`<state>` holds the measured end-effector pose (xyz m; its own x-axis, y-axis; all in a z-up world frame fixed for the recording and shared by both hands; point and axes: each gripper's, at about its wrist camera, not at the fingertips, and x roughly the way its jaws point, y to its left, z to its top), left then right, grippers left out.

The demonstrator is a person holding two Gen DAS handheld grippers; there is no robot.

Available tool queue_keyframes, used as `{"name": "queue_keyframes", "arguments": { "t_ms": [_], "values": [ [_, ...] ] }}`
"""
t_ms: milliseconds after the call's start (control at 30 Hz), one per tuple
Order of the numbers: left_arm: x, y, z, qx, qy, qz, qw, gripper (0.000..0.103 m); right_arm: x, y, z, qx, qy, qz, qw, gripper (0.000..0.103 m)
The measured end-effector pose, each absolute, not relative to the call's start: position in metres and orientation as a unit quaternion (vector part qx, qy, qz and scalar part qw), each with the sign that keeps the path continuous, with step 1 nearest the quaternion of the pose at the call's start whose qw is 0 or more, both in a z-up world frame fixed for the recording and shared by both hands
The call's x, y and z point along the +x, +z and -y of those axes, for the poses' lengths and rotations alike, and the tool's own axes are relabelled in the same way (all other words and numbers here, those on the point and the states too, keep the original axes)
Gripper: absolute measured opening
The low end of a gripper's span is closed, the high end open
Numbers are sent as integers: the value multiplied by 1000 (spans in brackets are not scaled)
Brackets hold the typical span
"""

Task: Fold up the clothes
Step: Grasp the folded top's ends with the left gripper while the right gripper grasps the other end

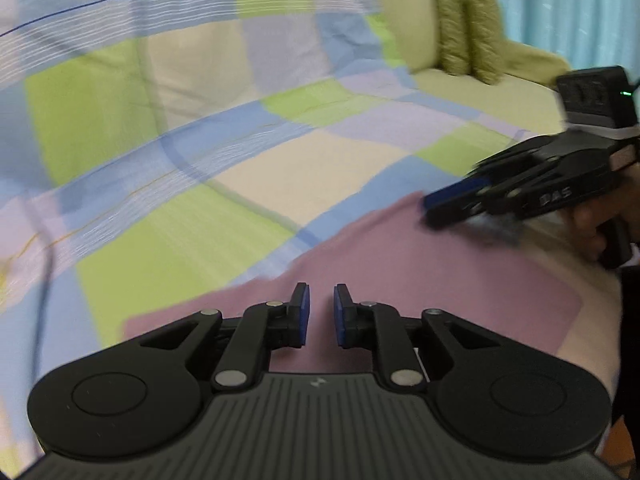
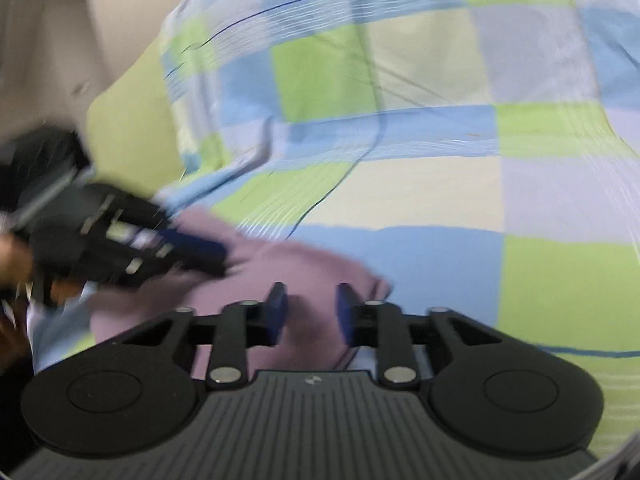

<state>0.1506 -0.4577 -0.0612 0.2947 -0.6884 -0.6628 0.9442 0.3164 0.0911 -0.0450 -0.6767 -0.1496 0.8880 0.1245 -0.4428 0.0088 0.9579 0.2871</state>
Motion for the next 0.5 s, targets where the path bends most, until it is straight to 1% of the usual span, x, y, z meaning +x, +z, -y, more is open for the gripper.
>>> {"name": "queue_keyframes", "arguments": {
  "t_ms": [33, 100, 133, 200, 233, 267, 300, 333, 367, 400, 433, 467, 500],
  "values": [
    [151, -60, 450, 241, -526, -263, 772, 18, -51, -145, 671, 127, 9, -227, 965, 27],
    [148, -61, 440, 236, -526, -268, 772, 18, -57, -140, 661, 110, 8, -211, 971, 38],
    [146, -63, 436, 232, -526, -271, 772, 18, -58, -138, 655, 104, 17, -204, 973, 38],
    [141, -67, 428, 228, -526, -278, 770, 19, -44, -141, 645, 94, 44, -219, 970, 39],
    [140, -70, 429, 233, -524, -280, 770, 20, -37, -142, 640, 89, 56, -227, 968, 39],
    [140, -73, 429, 236, -521, -276, 772, 23, -30, -146, 642, 88, 49, -231, 968, 39],
    [143, -76, 428, 237, -516, -271, 778, 23, -24, -151, 643, 87, 42, -236, 967, 39],
    [149, -76, 425, 231, -510, -271, 783, 24, -17, -155, 645, 86, 35, -240, 966, 36],
    [157, -77, 421, 225, -500, -272, 791, 23, -16, -156, 652, 94, 24, -237, 967, 33],
    [165, -77, 418, 219, -490, -273, 799, 23, -17, -153, 653, 97, 19, -236, 967, 28],
    [171, -77, 415, 212, -481, -274, 805, 21, -19, -150, 654, 100, 15, -234, 967, 27],
    [175, -76, 411, 204, -478, -276, 808, 16, -20, -147, 656, 102, 11, -233, 967, 28],
    [177, -74, 408, 199, -474, -276, 812, 16, -22, -144, 656, 104, 7, -231, 967, 32]
  ]
}}
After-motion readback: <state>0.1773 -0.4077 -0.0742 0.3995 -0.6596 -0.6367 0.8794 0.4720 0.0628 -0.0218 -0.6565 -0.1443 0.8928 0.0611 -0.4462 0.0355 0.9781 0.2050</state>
